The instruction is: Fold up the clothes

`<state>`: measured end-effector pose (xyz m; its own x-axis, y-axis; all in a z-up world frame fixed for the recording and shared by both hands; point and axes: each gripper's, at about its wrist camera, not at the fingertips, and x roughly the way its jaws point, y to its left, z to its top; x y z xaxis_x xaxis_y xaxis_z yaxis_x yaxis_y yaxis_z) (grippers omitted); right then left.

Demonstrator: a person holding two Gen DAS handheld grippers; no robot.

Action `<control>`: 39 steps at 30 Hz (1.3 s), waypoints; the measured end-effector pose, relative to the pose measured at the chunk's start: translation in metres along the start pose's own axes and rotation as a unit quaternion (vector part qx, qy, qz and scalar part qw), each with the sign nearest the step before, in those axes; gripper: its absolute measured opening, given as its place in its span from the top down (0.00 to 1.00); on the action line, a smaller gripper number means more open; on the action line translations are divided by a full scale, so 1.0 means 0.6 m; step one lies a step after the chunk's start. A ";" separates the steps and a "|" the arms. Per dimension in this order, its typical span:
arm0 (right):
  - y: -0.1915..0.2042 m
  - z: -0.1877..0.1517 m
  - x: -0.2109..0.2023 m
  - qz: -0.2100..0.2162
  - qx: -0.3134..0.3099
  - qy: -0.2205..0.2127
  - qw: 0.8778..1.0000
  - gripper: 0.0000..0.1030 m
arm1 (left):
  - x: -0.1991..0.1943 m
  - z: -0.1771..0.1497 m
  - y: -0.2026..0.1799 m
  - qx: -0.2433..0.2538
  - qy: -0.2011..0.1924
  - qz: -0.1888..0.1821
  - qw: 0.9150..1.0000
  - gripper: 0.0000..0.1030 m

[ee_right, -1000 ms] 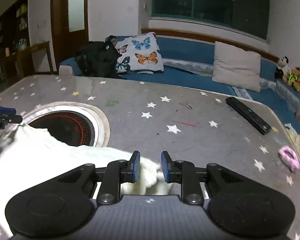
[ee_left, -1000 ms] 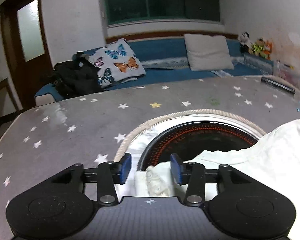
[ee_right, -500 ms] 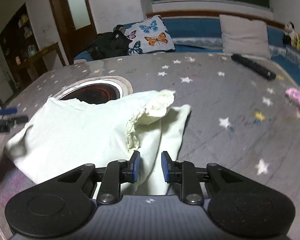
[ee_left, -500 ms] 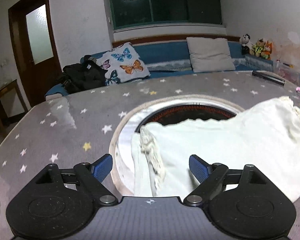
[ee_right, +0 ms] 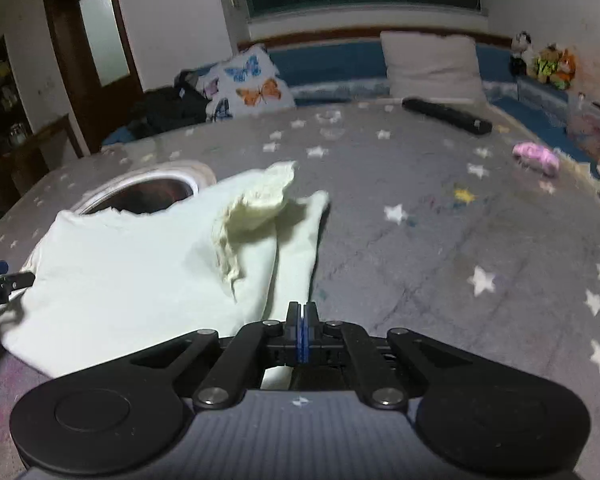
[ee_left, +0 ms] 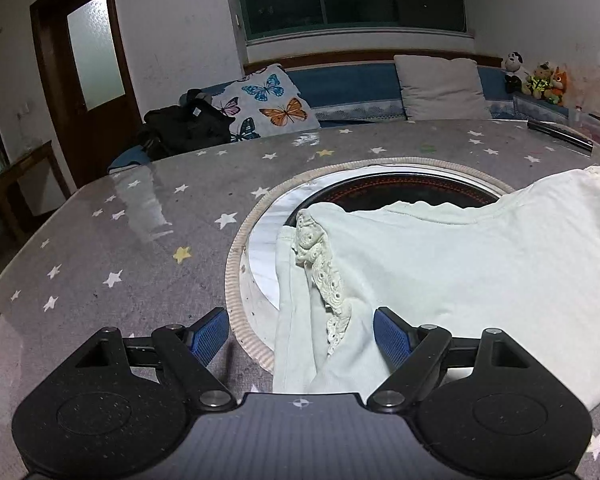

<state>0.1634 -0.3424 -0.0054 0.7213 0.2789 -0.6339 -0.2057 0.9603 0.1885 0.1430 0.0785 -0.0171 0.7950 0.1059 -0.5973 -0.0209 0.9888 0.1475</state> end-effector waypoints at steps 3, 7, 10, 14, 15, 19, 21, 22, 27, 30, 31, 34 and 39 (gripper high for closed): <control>0.014 0.018 -0.004 0.021 -0.003 -0.025 0.999 0.92 | 0.000 0.000 -0.001 -0.003 0.001 0.001 1.000 0.21; 0.050 0.029 0.018 0.048 -0.028 -0.036 0.998 0.91 | 0.000 -0.001 -0.001 -0.004 0.001 0.000 1.000 0.21; 0.075 0.035 0.037 0.065 -0.045 -0.039 0.996 0.91 | 0.003 -0.002 0.001 -0.005 0.003 -0.002 1.000 0.21; 0.055 0.035 0.084 0.017 -0.023 -0.009 1.000 0.91 | 0.006 -0.003 0.002 -0.006 0.004 -0.004 1.000 0.20; 0.042 0.033 0.091 0.015 -0.007 -0.006 1.000 0.86 | 0.007 -0.003 0.003 -0.007 0.004 -0.004 1.000 0.19; 0.027 0.032 0.080 0.004 0.003 -0.013 1.000 0.86 | 0.011 -0.005 0.004 -0.009 0.005 -0.004 1.000 0.19; 0.028 0.038 0.072 0.003 0.000 -0.024 1.000 0.85 | 0.010 -0.006 0.004 -0.010 0.004 -0.004 1.000 0.19; 0.028 0.041 0.068 0.005 -0.001 -0.030 1.000 0.85 | 0.010 -0.006 0.003 -0.011 0.004 -0.004 1.000 0.19; 0.041 0.063 0.077 0.019 -0.014 -0.045 0.999 0.84 | 0.011 -0.006 0.005 -0.016 0.007 -0.002 1.000 0.16; 0.048 0.069 0.105 0.026 -0.022 -0.030 0.999 0.80 | 0.012 -0.006 0.008 -0.021 0.009 -0.001 1.000 0.13; 0.049 0.069 0.118 0.025 -0.024 -0.019 0.999 0.79 | 0.011 -0.006 0.009 -0.023 0.010 -0.001 1.000 0.13; 0.050 0.067 0.132 0.016 -0.031 -0.009 0.999 0.79 | 0.007 -0.005 0.015 -0.029 0.011 -0.001 1.000 0.12; 0.058 0.072 0.115 0.022 -0.031 -0.015 0.999 0.69 | 0.004 0.008 0.025 -0.044 0.001 0.005 0.999 0.08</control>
<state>0.2345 -0.2902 -0.0105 0.7303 0.3211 -0.6030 -0.2774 0.9460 0.1679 0.1473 0.0930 -0.0127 0.7936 0.1166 -0.5971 -0.0822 0.9930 0.0847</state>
